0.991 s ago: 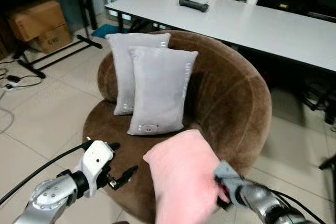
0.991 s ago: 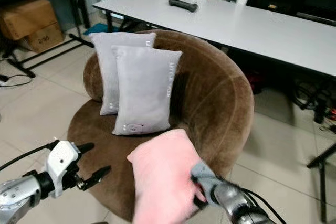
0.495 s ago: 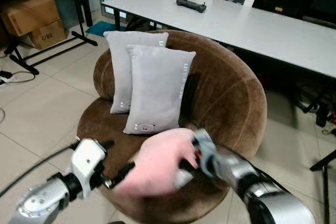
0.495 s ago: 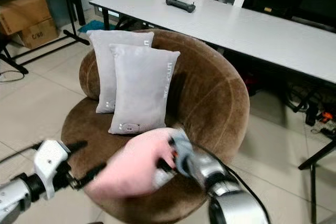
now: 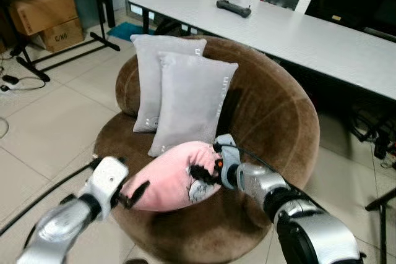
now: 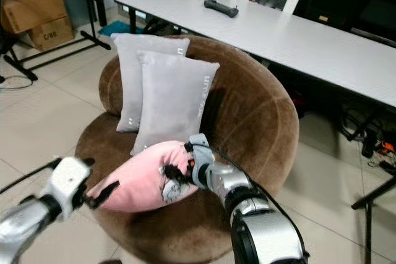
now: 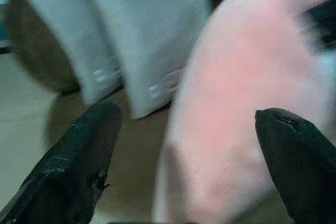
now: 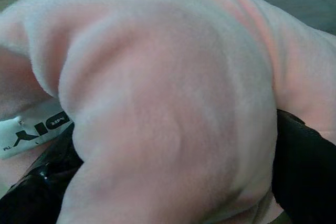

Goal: Move the pillow to the sofa from floor

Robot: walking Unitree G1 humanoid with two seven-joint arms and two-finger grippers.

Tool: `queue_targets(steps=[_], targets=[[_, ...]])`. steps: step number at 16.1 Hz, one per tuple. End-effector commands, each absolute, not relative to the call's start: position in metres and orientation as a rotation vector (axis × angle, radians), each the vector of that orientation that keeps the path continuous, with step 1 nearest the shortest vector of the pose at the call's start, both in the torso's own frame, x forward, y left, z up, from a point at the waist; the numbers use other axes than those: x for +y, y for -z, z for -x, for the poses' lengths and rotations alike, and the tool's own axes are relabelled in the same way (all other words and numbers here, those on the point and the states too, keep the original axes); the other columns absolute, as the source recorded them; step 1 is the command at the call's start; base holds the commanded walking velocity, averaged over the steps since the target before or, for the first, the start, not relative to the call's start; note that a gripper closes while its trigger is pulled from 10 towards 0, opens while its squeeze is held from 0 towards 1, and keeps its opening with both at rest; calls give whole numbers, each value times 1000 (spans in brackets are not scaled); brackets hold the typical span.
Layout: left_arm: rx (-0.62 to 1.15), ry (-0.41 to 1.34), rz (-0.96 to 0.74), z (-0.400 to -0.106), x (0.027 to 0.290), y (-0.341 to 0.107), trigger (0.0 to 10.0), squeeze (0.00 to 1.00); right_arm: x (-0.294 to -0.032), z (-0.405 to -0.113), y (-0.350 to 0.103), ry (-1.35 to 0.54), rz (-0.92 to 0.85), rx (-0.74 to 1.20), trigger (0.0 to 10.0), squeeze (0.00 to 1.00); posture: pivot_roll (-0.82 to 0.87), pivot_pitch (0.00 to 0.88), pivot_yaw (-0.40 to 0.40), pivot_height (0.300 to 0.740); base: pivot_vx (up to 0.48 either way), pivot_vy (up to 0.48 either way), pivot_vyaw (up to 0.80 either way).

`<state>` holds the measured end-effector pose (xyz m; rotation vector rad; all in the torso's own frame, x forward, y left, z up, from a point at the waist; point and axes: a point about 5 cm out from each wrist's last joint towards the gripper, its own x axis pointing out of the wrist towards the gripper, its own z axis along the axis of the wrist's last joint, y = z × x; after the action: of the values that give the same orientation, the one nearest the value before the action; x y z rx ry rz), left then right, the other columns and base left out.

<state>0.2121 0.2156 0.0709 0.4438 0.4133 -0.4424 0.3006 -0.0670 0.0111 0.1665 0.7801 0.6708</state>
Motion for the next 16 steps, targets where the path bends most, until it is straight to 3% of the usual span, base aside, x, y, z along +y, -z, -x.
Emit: queue_targets(steps=[1,3,8,9,10,12,13,14,15,16], targets=[[402,378,-461,-217,217,-66,10000,761,-74,-301,-9,-643,-172,793,10000,0,228,0,-145,740,0,0,0],[416,370,-383,-222,216,-56,10000,753,-76,-302,-11,-632,-184,792,10000,0,229,0,-151,740,0,0,0],[480,563,-289,-251,185,-11,10000,737,-70,-309,-20,-666,-197,767,10000,0,155,0,-133,740,0,0,0],[497,592,-293,-255,181,-8,10000,608,-69,-309,-21,-671,-197,765,10000,0,155,0,-133,740,0,0,0],[506,605,-294,-256,179,-6,10000,608,-69,-309,-21,-673,-197,765,10000,0,143,0,-125,740,0,0,0],[616,716,-378,-256,172,9,10000,361,-68,-309,-22,-674,-220,755,10000,0,121,0,-100,740,0,0,0],[649,726,-436,-256,175,14,8588,278,-68,-309,-22,-673,-226,752,10000,0,119,0,-96,740,0,0,0],[690,668,-532,-259,186,17,941,208,-68,-309,-22,-673,-231,749,10000,0,119,0,-92,740,0,0,0],[700,649,-545,-259,189,18,941,208,-68,-309,-22,-673,-232,749,10000,0,119,0,-92,740,0,0,0],[718,625,-526,-260,194,18,0,0,-67,-309,-23,-677,-231,747,10000,0,123,0,-91,740,0,0,0]])
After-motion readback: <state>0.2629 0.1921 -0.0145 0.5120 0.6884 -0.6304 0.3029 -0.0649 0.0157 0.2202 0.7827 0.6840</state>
